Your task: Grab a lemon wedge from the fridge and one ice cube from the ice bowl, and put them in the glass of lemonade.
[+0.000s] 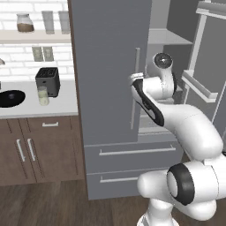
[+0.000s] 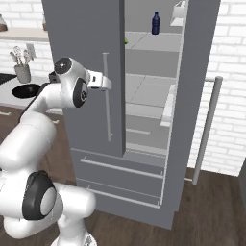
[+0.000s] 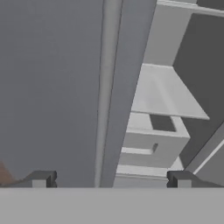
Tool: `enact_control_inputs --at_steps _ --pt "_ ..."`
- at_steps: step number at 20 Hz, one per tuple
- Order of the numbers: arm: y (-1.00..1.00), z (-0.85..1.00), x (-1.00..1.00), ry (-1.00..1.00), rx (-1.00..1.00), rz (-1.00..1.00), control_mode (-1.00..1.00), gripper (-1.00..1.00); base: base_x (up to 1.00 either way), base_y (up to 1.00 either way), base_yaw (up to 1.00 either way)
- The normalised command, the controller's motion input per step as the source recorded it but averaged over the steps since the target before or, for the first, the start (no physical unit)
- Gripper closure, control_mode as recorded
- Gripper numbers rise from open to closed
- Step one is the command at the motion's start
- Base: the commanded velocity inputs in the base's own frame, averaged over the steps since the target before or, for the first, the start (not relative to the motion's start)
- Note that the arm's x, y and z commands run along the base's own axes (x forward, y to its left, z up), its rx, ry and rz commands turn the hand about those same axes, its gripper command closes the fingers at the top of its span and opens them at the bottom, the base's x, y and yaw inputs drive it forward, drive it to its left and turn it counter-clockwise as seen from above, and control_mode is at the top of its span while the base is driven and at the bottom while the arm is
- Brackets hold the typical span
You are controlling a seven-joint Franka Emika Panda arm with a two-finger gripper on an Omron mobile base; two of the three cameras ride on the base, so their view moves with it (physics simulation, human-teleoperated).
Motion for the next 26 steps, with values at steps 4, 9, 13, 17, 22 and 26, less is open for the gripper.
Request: enact_control_inputs --at_steps 4,9,13,17,22,26 --pt "-0.11 -0.06 0.19 0.05 0.15 -0.03 -1.00 -1.00 0.00 0.00 0.00" --pt "0.05 -0.15 0.36 0.00 0.11 -0.02 -1.00 -1.00 0.00 0.00 0.00" --pt "0.14 -0.04 0.52 0.00 0.05 -0.03 -1.00 -1.00 0.00 0.00 0.00" --pt "0.03 -0.15 0.35 -0.02 0.04 -0.05 -1.00 -1.00 0.00 0.00 0.00" --pt "-0.01 -0.20 0.08 -0.06 0.00 -0.08 -1.00 -1.00 0.00 0.00 0.00" --pt "0.00 -0.02 0.25 -0.02 0.00 -0.07 -1.00 -1.00 0.00 0.00 0.00"
